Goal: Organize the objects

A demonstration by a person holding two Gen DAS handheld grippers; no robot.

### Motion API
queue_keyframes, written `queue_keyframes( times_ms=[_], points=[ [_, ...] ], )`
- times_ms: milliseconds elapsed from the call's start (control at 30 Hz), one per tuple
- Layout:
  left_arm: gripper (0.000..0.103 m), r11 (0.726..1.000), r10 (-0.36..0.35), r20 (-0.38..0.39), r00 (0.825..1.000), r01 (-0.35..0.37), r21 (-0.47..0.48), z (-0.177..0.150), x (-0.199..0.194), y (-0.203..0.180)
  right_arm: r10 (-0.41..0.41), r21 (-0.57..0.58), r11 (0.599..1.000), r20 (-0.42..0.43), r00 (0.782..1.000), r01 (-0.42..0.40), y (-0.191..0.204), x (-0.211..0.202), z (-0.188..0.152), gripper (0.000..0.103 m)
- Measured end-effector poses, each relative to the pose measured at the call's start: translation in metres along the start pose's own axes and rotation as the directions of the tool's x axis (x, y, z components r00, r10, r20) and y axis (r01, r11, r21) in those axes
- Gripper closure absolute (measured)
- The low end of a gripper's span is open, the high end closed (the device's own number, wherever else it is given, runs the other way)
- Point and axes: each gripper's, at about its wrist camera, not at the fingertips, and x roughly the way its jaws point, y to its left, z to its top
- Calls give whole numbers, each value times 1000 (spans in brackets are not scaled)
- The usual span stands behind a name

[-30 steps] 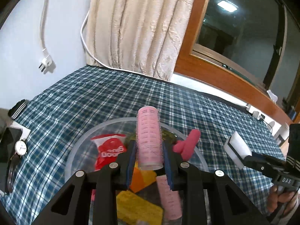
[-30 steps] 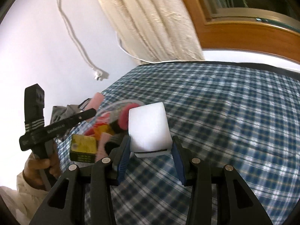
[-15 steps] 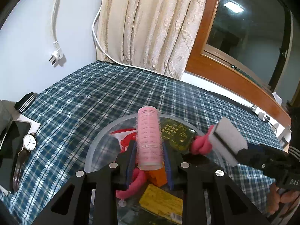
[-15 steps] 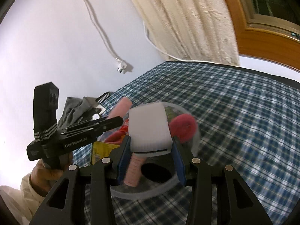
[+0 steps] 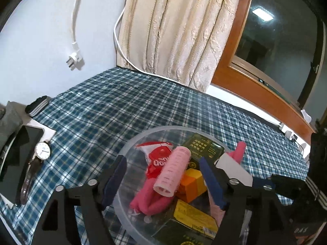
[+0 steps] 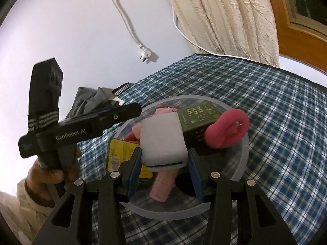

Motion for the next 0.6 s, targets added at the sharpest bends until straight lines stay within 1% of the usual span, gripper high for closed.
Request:
queue_keyframes(
  times_ms=[33, 100, 200, 267, 333, 367, 400, 433, 467, 500, 533, 600],
  points=[
    [22, 1000, 6, 5, 1000, -6, 2, 0, -1, 0, 0, -6, 1000, -2, 1000, 0, 2, 0, 0, 56],
    [17, 1000, 24, 16, 1000, -24, 13, 0, -4, -2, 2, -20, 1000, -6, 1000, -2, 6, 1, -2, 56],
    [12, 999, 34, 24, 999, -35, 13, 1, -6, -2, 6, -50, 999, -18, 1000, -6, 13, 3, -2, 52],
    [11, 999, 36, 24, 999, -36, 2, 0, -7, 0, 0, -72, 997, -16, 1000, -1, 17, 3, -4, 47],
    [11, 999, 41, 23, 999, -41, -15, 0, -8, 3, 6, -84, 996, -9, 1000, -6, 20, 1, -4, 33],
    [11, 999, 44, 23, 999, -44, -21, 0, -8, 4, 4, -89, 996, -3, 1000, -4, 21, -2, -5, 29],
    [11, 998, 50, 22, 999, -49, -28, 0, -9, 6, -10, -93, 996, 6, 1000, 11, 22, -4, -5, 21],
    [11, 998, 57, 23, 998, -57, -31, 0, -9, 6, -29, -95, 995, 15, 999, 30, 22, -6, -6, 16],
    [10, 997, 68, 24, 997, -67, -32, -1, -10, 7, -43, -97, 994, 26, 999, 46, 20, -10, -7, 15],
    [3, 996, 87, 28, 996, -86, -31, -1, -11, 8, -50, -95, 994, 30, 998, 53, 19, -12, -9, 14],
    [0, 995, 101, 35, 994, -100, -29, -2, -13, 7, -58, -89, 994, 31, 998, 60, 17, -14, -10, 14],
    [0, 991, 132, 54, 990, -131, -13, -3, -17, 4, -74, -66, 995, 34, 997, 76, 11, -18, -14, 10]
  ],
)
